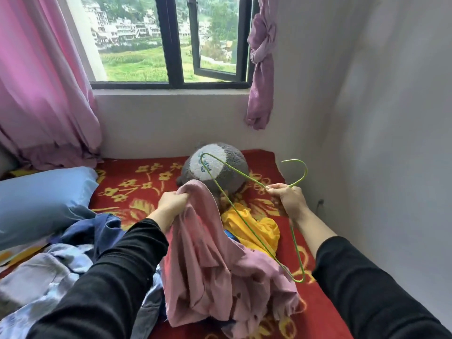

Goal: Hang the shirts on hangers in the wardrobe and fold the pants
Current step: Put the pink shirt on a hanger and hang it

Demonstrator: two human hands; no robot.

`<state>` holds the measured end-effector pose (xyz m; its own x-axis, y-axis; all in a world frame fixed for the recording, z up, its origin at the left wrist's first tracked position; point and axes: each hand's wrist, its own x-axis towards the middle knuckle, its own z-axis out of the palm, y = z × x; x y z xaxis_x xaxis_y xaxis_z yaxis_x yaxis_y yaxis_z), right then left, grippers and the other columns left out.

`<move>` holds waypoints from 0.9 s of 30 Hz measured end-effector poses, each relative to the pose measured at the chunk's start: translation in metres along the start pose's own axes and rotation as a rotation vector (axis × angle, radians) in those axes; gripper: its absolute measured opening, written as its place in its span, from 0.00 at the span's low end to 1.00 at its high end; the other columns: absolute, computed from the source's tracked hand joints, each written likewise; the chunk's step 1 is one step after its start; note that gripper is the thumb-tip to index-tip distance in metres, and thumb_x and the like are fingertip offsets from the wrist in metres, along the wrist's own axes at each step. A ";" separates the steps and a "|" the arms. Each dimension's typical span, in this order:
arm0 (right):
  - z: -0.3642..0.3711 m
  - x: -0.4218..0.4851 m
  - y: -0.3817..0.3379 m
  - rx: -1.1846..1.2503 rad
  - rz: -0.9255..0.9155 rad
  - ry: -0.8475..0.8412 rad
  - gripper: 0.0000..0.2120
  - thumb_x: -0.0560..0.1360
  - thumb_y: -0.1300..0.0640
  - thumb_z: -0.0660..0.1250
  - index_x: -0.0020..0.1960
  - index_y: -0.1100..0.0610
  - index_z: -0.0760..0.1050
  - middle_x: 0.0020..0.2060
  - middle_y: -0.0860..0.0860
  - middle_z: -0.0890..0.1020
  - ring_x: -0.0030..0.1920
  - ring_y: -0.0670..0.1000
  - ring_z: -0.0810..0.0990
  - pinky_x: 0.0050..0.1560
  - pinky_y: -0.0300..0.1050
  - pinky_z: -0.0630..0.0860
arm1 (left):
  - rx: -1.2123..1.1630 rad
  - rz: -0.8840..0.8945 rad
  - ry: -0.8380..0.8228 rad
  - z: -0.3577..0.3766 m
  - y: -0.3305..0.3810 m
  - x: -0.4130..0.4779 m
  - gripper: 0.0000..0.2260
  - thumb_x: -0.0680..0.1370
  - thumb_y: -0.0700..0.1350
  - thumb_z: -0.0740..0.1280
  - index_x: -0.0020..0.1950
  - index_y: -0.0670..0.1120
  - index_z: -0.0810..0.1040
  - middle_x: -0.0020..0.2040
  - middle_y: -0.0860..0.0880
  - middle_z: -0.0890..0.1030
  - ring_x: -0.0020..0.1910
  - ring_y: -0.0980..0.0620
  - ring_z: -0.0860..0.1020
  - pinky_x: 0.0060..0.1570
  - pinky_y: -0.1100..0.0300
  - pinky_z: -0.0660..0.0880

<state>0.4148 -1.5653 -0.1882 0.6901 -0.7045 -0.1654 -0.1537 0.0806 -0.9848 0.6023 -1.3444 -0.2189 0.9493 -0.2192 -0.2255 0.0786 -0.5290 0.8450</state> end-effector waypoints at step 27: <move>0.065 -0.011 0.063 -0.490 0.000 -0.029 0.03 0.74 0.59 0.67 0.43 0.55 0.81 0.39 0.53 0.82 0.45 0.54 0.79 0.46 0.43 0.71 | 0.037 0.316 -0.240 -0.024 -0.023 -0.027 0.11 0.78 0.45 0.67 0.38 0.41 0.80 0.30 0.56 0.73 0.30 0.60 0.68 0.33 0.66 0.67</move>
<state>0.4431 -1.5068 -0.2519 0.7086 -0.6839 -0.1735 -0.4636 -0.2660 -0.8452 0.5822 -1.3068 -0.2205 0.8262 -0.5592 -0.0681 -0.2211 -0.4331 0.8738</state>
